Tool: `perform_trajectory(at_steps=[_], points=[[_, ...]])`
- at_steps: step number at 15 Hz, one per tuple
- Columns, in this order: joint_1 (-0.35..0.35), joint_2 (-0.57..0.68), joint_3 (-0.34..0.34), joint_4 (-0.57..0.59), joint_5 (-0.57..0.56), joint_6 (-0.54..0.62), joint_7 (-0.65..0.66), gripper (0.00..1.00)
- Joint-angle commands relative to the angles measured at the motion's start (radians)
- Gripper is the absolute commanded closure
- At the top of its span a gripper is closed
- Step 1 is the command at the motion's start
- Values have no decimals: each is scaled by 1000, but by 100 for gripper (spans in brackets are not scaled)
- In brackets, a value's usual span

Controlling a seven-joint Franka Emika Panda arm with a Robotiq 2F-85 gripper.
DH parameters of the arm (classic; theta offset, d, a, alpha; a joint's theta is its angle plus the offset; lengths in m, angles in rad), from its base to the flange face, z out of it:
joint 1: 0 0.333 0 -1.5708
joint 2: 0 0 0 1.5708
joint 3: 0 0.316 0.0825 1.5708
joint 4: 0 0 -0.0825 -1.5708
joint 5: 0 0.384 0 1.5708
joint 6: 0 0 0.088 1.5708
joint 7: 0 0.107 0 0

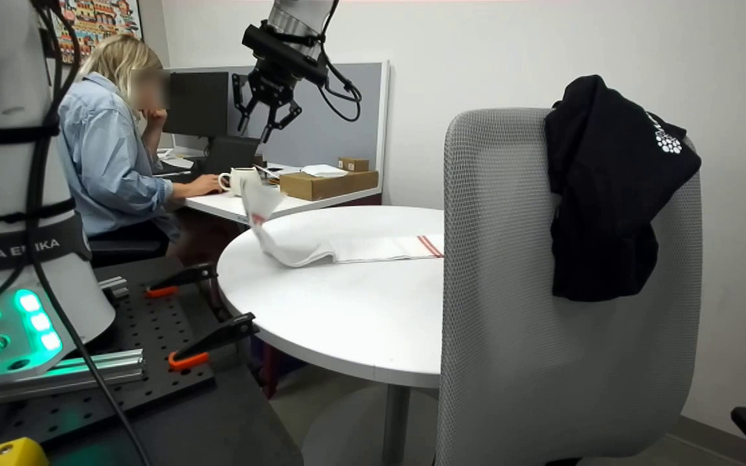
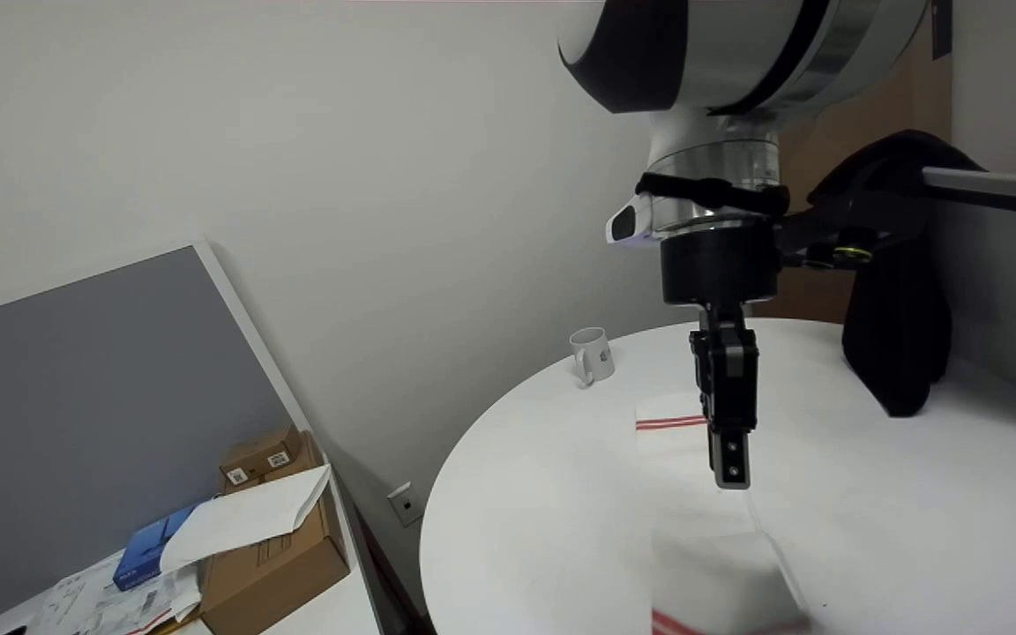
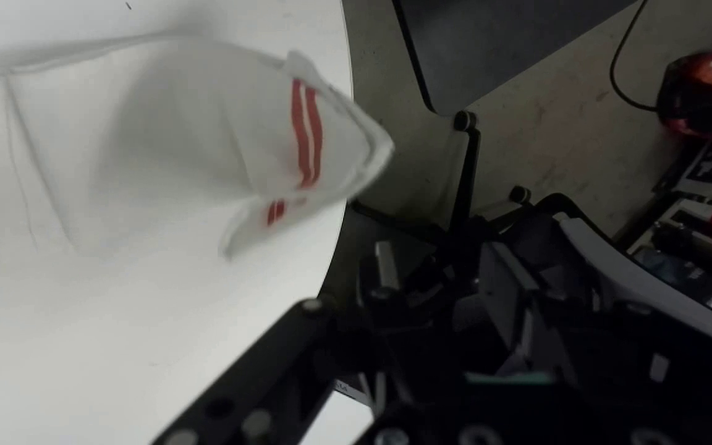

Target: Spread out the towel on the table

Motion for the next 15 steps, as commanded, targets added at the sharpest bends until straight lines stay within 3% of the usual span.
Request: perform_trajectory(at_steps=[1,5,9,15], points=[[34,-56,-33,-29,21,-9,-6,31],[45,-68,-52,-19,28,-9,5,2],[17,-42,-83,44,27,45,42,0],[-62,-3,-135,174,-65,244,159,0]])
